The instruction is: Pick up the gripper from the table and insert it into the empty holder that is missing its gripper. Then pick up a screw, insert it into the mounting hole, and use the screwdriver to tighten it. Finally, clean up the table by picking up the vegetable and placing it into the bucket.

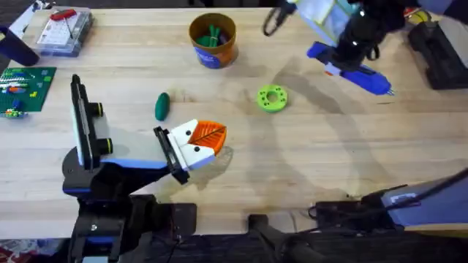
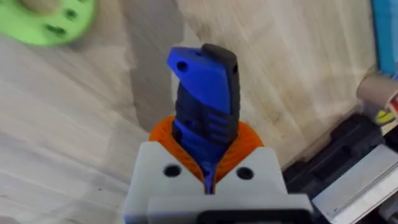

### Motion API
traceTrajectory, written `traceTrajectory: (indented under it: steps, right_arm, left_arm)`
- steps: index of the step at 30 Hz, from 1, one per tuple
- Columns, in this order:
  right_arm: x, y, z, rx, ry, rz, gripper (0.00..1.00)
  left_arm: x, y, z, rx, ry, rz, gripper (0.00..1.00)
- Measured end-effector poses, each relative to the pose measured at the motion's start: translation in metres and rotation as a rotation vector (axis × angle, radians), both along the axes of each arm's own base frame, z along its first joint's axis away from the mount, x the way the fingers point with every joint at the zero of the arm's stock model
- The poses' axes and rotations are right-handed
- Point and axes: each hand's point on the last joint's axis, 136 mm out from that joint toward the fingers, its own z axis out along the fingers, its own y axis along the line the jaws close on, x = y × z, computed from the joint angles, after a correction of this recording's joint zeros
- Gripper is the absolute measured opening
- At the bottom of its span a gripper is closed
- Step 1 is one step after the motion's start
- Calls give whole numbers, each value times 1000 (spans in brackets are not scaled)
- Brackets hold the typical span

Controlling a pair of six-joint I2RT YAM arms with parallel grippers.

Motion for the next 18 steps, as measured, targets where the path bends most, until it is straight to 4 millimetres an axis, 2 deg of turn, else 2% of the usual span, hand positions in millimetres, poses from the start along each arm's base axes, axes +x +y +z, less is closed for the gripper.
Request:
traceTrajectory:
  steps: [3, 6, 13, 18]
  right_arm:
    - [2, -26, -23, -23, 29, -5, 23]
    - [9, -43, -50, -38, 57, -5, 23]
    - [25, -52, -106, -65, 139, 45, 23]
    - [31, -51, -108, -82, 130, 88, 23]
  left_arm:
    - [0, 0, 0, 0, 0, 0, 10]
    - [0, 0, 0, 0, 0, 0, 10]
    - [8, 4, 1, 5, -10, 50, 10]
    - [39, 29, 3, 13, -23, 283, 10]
